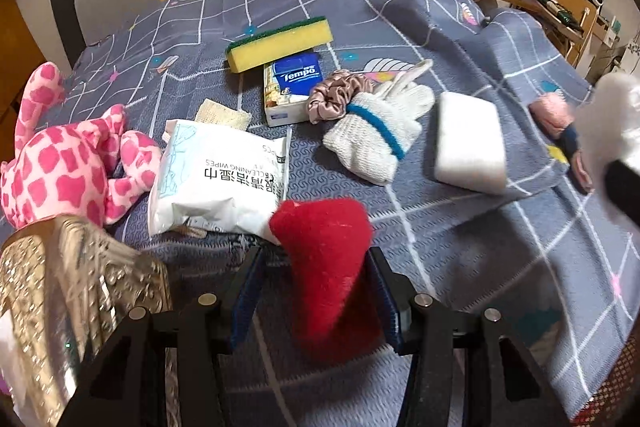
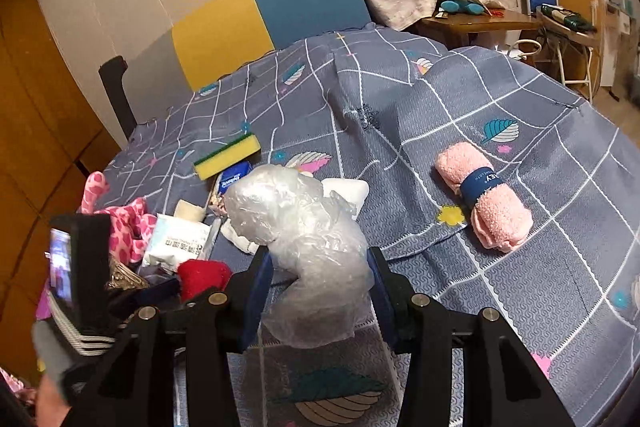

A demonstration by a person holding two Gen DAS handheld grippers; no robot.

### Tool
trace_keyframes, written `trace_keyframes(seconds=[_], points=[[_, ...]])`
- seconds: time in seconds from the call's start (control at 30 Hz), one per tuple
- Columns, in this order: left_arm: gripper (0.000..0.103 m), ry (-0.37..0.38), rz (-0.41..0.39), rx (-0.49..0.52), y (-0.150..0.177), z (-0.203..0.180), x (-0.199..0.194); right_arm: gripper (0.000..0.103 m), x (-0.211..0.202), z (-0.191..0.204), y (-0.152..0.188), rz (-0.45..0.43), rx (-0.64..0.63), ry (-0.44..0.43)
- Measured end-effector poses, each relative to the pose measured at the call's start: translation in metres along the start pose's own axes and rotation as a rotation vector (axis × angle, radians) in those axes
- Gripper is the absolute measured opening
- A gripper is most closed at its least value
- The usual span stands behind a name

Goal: Organize soft objects
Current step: 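Grasp the red plush with the left gripper while the right gripper holds the bag, then carry the red plush into the gold tray and release while the right gripper holds the bag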

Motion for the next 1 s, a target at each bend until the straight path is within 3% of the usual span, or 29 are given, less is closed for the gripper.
trace_keyframes(seconds=[0.07, 0.1, 0.17, 0.27, 0.4, 0.57, 1.0], points=[[0.051, -0.001, 0.001, 0.0, -0.002, 0.001, 0.007, 0.048, -0.002, 0.0, -0.001, -0.006, 0.007, -0.01], [0.047, 0.008, 0.006, 0.001, -0.002, 0.0, 0.011, 0.048, -0.003, 0.0, -0.001, -0.007, 0.01, -0.015], [0.029, 0.029, 0.008, 0.005, -0.001, -0.002, 0.013, 0.048, -0.005, -0.001, -0.002, -0.014, 0.013, -0.02], [0.022, 0.037, -0.016, 0.042, 0.002, -0.009, 0.008, 0.048, -0.005, -0.001, -0.003, -0.016, 0.013, -0.019], [0.02, 0.101, -0.049, 0.051, 0.01, -0.014, -0.009, 0.048, -0.004, -0.004, -0.003, -0.014, 0.021, -0.019], [0.02, 0.247, -0.072, 0.071, 0.025, -0.021, -0.038, 0.048, -0.002, -0.005, -0.001, -0.012, 0.018, -0.002], [0.02, 0.347, -0.124, 0.149, 0.079, -0.003, -0.1, 0.048, 0.001, -0.008, 0.001, -0.008, 0.006, 0.033]])
Point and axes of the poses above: each gripper's, at about its wrist camera, not at the fingertips, and x roughly the way its jaws point, z to its left, y to its underside, the point moved 8 cm from there along x, roughly the way its jaws point, and after that the axes turned 13 degrees about z, right-handed, at the moved point
